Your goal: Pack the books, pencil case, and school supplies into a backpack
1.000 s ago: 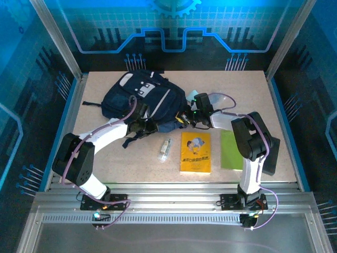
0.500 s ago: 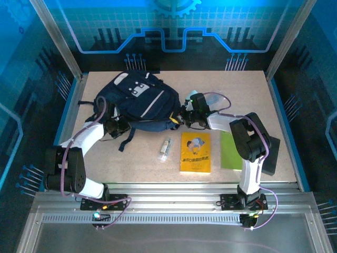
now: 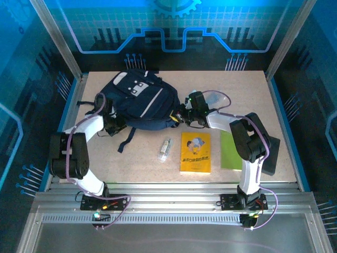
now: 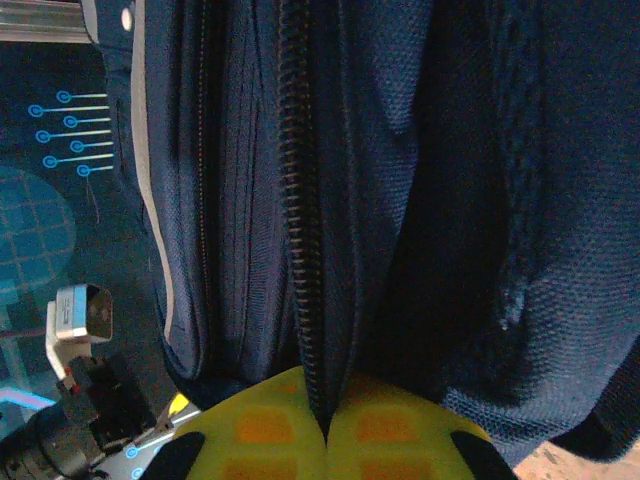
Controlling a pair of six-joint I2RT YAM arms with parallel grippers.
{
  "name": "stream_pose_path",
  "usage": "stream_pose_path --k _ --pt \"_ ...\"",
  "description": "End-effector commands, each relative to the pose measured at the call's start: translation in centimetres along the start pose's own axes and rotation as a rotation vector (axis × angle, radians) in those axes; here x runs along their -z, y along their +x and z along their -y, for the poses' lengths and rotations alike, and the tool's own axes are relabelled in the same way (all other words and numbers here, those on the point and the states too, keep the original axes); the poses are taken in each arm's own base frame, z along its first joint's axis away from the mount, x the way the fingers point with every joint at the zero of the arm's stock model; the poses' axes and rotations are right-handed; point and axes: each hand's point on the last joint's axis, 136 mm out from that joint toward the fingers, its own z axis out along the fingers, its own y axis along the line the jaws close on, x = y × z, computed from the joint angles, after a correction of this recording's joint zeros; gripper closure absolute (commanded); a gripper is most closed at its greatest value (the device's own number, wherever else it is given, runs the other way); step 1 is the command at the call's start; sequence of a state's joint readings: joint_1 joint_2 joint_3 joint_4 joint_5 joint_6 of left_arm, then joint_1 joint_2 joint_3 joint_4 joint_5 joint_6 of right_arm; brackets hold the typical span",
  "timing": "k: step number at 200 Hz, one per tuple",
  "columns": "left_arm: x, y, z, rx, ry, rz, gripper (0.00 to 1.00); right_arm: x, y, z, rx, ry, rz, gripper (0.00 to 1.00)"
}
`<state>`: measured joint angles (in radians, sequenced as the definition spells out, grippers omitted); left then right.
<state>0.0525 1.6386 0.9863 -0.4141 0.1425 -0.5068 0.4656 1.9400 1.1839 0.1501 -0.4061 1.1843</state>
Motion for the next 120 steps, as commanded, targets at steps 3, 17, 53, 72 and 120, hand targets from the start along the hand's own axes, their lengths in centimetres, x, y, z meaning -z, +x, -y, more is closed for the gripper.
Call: stream_pose_path --k 3,17,53,72,120 --pt "1.7 -7.1 -1.0 0.08 -0.08 0.202 1.0 -0.3 -0.2 -1.1 -0.013 0.015 0.053 1.0" --pt "1.5 -8.1 -0.1 0.071 -0.065 0.208 1.0 -1.1 1.2 -2.1 0.002 -0.003 0.025 1.0" --pt "0.4 -9.4 0.5 0.059 -0.069 0.186 0.69 -2.1 4.0 -5.5 0.051 -0.064 -0.054 0.93" --pt "0.6 -9.3 0.6 0.073 -0.071 0.179 0.39 -1.0 3.9 -6.4 0.099 -0.067 -0.052 0.71" --pt "3.9 -6.3 1.4 0.028 -0.042 0.216 0.01 6.1 2.5 -3.2 0.358 0.181 0.016 0.3"
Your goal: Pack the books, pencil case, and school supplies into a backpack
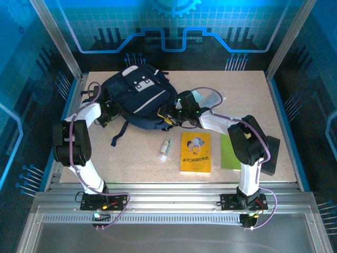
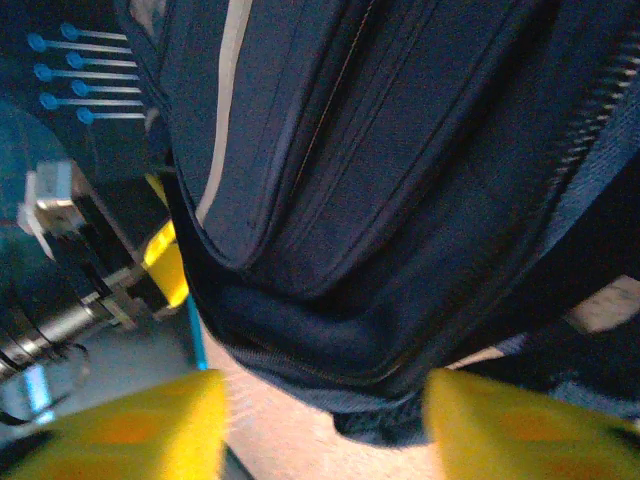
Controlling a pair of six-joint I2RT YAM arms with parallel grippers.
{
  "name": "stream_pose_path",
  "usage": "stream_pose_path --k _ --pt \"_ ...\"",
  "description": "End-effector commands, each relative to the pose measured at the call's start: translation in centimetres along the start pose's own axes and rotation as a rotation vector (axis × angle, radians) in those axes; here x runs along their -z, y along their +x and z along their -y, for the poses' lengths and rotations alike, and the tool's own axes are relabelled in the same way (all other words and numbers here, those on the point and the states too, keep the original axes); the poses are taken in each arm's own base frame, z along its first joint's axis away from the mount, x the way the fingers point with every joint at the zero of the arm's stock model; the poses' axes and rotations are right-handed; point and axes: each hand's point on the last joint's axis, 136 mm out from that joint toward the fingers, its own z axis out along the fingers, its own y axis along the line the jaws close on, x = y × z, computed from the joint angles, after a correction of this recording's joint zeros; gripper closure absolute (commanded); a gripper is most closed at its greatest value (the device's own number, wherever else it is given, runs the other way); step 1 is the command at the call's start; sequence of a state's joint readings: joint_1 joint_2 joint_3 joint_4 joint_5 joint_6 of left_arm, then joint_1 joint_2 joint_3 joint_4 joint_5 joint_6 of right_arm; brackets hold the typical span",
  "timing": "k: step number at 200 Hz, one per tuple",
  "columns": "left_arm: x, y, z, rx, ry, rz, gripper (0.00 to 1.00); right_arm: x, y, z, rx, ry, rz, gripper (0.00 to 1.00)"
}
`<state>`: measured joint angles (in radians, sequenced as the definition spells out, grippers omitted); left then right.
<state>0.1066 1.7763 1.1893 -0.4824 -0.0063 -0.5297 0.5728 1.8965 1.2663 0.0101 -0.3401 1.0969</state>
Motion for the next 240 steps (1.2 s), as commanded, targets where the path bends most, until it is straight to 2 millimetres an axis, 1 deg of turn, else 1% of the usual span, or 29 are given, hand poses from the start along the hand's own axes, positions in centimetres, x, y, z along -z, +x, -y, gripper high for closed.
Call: stream_pose_path --k 1,4,5,20,28,38,39,49,50,63,73,90,96,97,100,110,131,147,157,164,177,188,199,218,240 --pt "4.4 -0.1 2.5 -0.035 0.103 0.115 0.01 6.6 -0.8 1.0 0.217 0.167 0.043 0.3" --pt "4.7 0.3 2.7 -0.043 0.108 0.114 0.01 6.9 -0.8 1.4 0.225 0.182 0.045 0.3" --pt "4.8 0.4 2.8 -0.047 0.109 0.116 0.01 7.3 -0.9 1.6 0.233 0.194 0.048 0.29" --pt "6.1 2.3 3.9 -0.095 0.142 0.115 0.01 9.9 -0.8 3.9 0.277 0.304 0.061 0.27" --pt "6.8 3.4 4.3 -0.115 0.153 0.109 0.01 11.4 -0.9 5.5 0.276 0.365 0.07 0.26" --pt "7.7 5.1 5.4 -0.151 0.185 0.103 0.01 12.9 -0.8 7.2 0.27 0.418 0.077 0.26" --pt "7.9 5.2 5.5 -0.153 0.189 0.102 0.01 13.3 -0.7 7.6 0.269 0.431 0.077 0.26" --pt "8.7 7.0 6.5 -0.178 0.215 0.092 0.01 14.9 -0.5 9.5 0.254 0.482 0.09 0.26" --pt "8.8 7.2 6.7 -0.181 0.22 0.09 0.01 15.2 -0.4 9.9 0.25 0.493 0.091 0.25" --pt "10.0 9.3 8.2 -0.215 0.266 0.074 0.01 17.0 0.2 11.9 0.224 0.535 0.097 0.23" --pt "10.6 11.0 9.1 -0.224 0.303 0.046 0.01 18.2 0.9 13.5 0.194 0.559 0.099 0.23" --pt "11.2 14.2 11.0 -0.238 0.372 -0.004 0.01 19.3 2.5 15.6 0.159 0.57 0.084 0.23" --pt "11.3 15.4 11.7 -0.245 0.393 -0.02 0.02 19.6 3.0 15.9 0.155 0.572 0.081 0.22" --pt "11.3 15.6 11.8 -0.248 0.395 -0.023 0.02 19.6 3.0 15.9 0.155 0.572 0.081 0.22" --pt "11.3 16.2 12.1 -0.253 0.403 -0.034 0.02 19.6 3.8 16.8 0.145 0.582 0.063 0.22" --pt "11.1 18.4 13.2 -0.276 0.425 -0.067 0.03 19.5 5.1 17.6 0.138 0.576 0.036 0.22" --pt "10.3 22.9 15.3 -0.348 0.436 -0.136 0.05 19.0 7.2 18.7 0.119 0.541 -0.008 0.23" --pt "9.6 26.2 16.9 -0.411 0.436 -0.197 0.1 18.0 8.4 19.1 0.102 0.484 -0.031 0.24" --pt "9.1 28.3 17.8 -0.449 0.437 -0.239 0.16 17.5 8.9 19.4 0.089 0.463 -0.037 0.26" --pt "8.8 29.4 18.3 -0.472 0.436 -0.265 0.23 17.2 9.1 19.7 0.082 0.459 -0.041 0.28" --pt "8.0 31.6 19.0 -0.513 0.431 -0.322 0.33 16.8 9.4 20.4 0.071 0.465 -0.044 0.31" --pt "7.2 32.8 19.2 -0.541 0.415 -0.363 0.41 16.3 9.5 20.7 0.066 0.45 -0.048 0.35" --pt "6.3 33.5 19.1 -0.564 0.389 -0.392 0.45 15.9 9.6 20.7 0.062 0.43 -0.051 0.4" --pt "4.9 34.1 18.7 -0.598 0.351 -0.412 0.48 15.2 9.8 20.3 0.063 0.398 -0.058 0.51" --pt "3.6 34.5 18.4 -0.642 0.317 -0.438 0.48 14.6 10.0 20.0 0.07 0.382 -0.075 0.56"
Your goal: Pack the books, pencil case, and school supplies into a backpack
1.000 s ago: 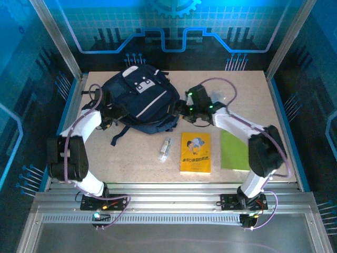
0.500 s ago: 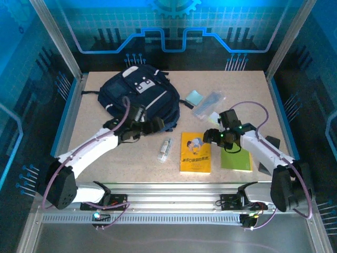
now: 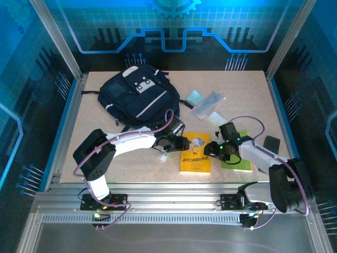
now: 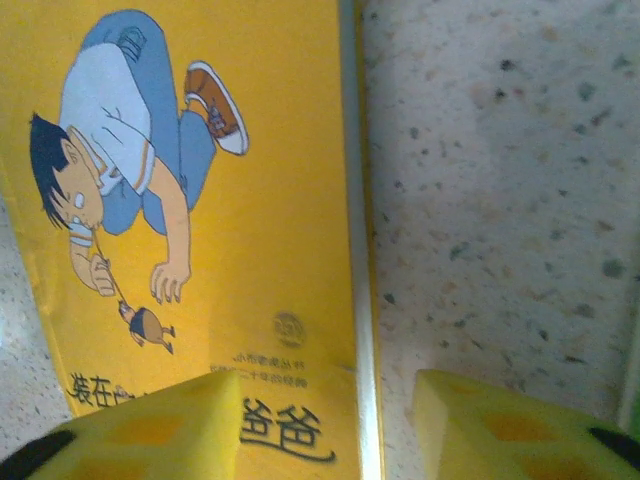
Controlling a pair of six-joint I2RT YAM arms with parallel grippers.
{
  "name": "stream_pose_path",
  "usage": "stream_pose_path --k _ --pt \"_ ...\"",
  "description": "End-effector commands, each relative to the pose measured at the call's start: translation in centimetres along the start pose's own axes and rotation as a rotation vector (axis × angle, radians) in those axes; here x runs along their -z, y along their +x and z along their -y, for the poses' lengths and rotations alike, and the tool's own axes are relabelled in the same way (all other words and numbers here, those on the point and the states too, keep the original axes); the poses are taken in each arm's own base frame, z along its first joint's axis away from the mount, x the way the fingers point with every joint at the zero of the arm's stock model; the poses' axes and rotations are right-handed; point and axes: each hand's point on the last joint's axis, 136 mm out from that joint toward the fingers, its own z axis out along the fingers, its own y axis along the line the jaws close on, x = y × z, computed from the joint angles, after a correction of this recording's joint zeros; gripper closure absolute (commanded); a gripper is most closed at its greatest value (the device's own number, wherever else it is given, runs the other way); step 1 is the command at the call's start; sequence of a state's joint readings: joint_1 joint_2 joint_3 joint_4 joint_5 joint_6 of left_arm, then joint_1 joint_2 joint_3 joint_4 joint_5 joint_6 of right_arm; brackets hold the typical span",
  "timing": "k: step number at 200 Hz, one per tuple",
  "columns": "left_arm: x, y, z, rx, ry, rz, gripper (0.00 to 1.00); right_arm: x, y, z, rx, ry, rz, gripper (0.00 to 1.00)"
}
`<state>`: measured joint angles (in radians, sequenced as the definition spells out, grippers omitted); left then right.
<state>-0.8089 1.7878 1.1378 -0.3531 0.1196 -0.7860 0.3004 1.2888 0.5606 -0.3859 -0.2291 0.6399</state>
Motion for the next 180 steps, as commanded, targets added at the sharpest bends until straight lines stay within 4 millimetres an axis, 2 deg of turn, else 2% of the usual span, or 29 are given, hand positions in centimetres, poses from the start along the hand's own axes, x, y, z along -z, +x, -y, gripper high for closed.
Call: stream_pose_path --k 1,22,79,102,145,155,166,180 --pt "-0.9 0.4 0.2 -0.052 -0.013 -0.069 0.48 -0.6 -0.1 -1.5 0.017 -0.068 -0.004 0.56" --pt "-1.9 0.5 -0.4 -0.074 -0.051 -0.1 0.48 -0.5 0.0 -2.2 0.012 -0.095 -0.023 0.61" --pt "-3.8 0.6 -1.8 -0.071 -0.092 -0.105 0.57 1.8 -0.9 -4.6 0.048 -0.194 0.046 0.69" --pt "-4.1 0.7 -2.2 -0.055 -0.098 -0.106 0.58 1.5 -0.9 -5.9 0.043 -0.276 0.029 0.72" --pt "-4.2 0.8 -2.6 -0.039 -0.098 -0.104 0.59 0.1 -0.7 -5.7 0.034 -0.283 -0.002 0.76" --pt "-4.0 0.7 -2.6 -0.036 -0.097 -0.096 0.59 0.0 -0.8 -5.8 0.028 -0.283 -0.007 0.82" --pt "-3.8 0.5 -2.8 -0.032 -0.095 -0.084 0.58 0.2 -0.9 -5.9 0.03 -0.28 -0.006 1.0" --pt "-3.1 0.0 -2.9 -0.013 -0.079 -0.067 0.49 0.8 -1.3 -6.0 0.036 -0.273 0.012 1.0"
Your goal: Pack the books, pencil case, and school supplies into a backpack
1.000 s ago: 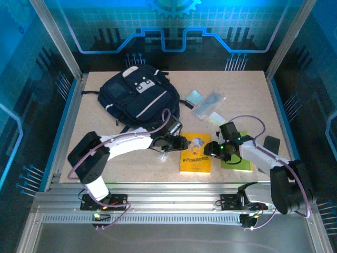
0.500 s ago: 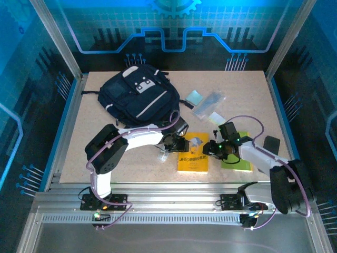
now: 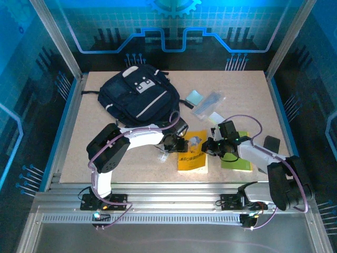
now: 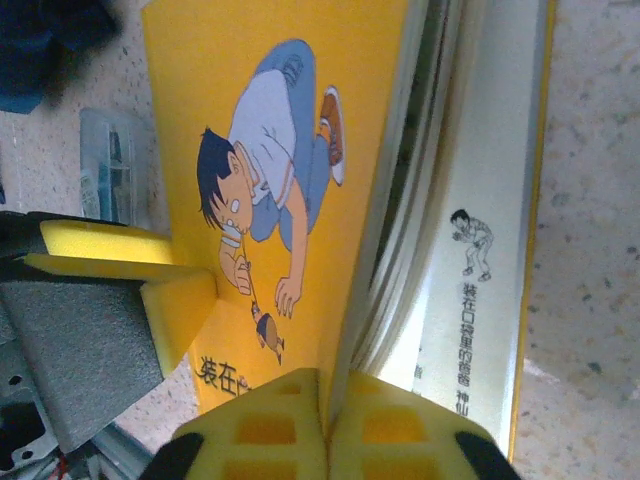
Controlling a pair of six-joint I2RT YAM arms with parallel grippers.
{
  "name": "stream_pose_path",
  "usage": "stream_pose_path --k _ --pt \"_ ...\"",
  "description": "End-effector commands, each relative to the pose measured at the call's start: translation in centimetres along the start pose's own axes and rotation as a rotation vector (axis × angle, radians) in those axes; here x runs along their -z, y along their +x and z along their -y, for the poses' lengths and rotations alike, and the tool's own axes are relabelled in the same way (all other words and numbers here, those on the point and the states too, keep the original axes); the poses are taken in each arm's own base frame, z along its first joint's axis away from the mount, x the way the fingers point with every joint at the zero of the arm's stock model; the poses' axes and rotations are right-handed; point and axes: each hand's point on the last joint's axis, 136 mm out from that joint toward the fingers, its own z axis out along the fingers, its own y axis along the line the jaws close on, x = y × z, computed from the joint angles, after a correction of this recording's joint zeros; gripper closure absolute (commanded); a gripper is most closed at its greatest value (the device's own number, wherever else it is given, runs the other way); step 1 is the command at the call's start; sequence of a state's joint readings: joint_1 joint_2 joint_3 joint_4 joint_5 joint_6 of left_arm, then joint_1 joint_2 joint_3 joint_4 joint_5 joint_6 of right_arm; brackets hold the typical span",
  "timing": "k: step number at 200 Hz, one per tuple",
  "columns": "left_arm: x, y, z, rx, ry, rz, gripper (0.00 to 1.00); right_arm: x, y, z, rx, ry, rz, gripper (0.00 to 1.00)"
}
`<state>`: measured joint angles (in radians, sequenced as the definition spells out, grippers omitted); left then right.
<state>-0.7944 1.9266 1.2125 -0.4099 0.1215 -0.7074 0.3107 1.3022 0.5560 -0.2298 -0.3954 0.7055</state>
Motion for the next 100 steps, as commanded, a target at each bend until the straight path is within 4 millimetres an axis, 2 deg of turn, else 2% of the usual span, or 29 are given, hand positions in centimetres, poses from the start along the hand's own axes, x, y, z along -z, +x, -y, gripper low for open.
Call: stream_pose_path --k 1,24,40,71,100 --pt "0.1 -0.1 -0.9 0.031 0.014 0.008 0.49 0.4 -0.4 -1.9 0.038 -0.063 0.005 1.0" --pt "2.2 -1.7 -1.3 0.112 0.098 0.069 0.27 1.9 -1.5 -3.5 0.052 -0.093 0.033 1.0" --pt "4.3 -3.1 -1.4 0.155 0.158 0.139 0.16 3.3 -2.6 -5.7 0.078 -0.142 0.054 1.0" --pt "8.0 -6.0 -2.7 0.269 0.287 0.303 0.07 4.8 -4.5 -9.2 0.113 -0.233 0.077 1.0" --pt "9.2 -7.1 -4.0 0.319 0.367 0.372 0.03 4.4 -5.6 -11.8 0.099 -0.347 0.055 1.0"
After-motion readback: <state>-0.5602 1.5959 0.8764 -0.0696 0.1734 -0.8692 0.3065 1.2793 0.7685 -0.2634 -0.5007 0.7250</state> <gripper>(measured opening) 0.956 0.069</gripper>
